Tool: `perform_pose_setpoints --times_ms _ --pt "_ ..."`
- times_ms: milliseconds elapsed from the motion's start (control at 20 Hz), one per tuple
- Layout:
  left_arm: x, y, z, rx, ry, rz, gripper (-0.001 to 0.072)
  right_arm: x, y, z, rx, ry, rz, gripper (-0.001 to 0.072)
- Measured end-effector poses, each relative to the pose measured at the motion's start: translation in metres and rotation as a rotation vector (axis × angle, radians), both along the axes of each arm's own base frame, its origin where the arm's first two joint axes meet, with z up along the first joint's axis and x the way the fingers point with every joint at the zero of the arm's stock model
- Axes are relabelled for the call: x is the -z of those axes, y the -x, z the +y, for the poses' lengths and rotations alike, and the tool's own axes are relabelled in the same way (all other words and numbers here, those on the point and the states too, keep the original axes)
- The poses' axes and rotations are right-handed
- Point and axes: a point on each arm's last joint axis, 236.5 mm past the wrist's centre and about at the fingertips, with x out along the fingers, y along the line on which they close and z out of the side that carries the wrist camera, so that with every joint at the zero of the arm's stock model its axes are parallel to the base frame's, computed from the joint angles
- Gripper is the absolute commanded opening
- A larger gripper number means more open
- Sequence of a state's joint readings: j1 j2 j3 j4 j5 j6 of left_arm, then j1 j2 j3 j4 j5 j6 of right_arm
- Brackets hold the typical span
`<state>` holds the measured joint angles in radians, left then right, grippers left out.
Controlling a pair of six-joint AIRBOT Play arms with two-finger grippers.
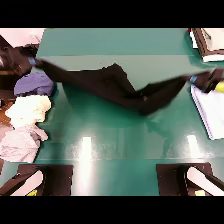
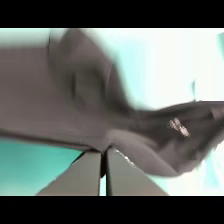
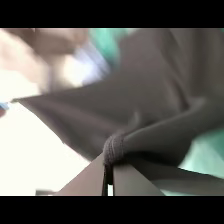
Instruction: Fold the shirts.
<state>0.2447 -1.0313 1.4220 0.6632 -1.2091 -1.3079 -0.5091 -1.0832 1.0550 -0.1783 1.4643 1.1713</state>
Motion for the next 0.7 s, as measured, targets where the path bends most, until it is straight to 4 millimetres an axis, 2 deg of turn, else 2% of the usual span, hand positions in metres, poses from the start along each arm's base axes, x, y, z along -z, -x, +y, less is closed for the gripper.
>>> perform_pose_setpoints --times_ms 150,250,350,450,500,700 --pt "-0.102 -0.003 0.008 -0.076 -0.003 -0.278 0.0022 -0.099 -0.024 -0.023 0.148 0.015 -0.271 0.0020" --pt "-0.172 0.015 0.010 -0.114 -0.027 -0.468 0.0022 -0.161 -0.021 -0.032 0.242 0.108 -0.439 0.0020" --pt "-0.225 0.041 0.009 -0.137 -0.071 -0.615 0.0022 -0.210 -0.008 -0.035 0.325 0.253 -0.567 0.0020" --pt "-0.263 0.067 0.006 -0.152 -0.111 -0.726 0.0022 -0.246 0.013 -0.036 0.400 0.407 -0.644 0.0020" --pt "-0.275 0.079 0.005 -0.155 -0.125 -0.765 0.0022 -0.259 0.024 -0.038 0.439 0.482 -0.666 0.0021" --pt "-0.304 0.118 -0.005 -0.152 -0.162 -0.862 0.0022 -0.293 0.073 -0.051 0.604 0.757 -0.691 0.0020"
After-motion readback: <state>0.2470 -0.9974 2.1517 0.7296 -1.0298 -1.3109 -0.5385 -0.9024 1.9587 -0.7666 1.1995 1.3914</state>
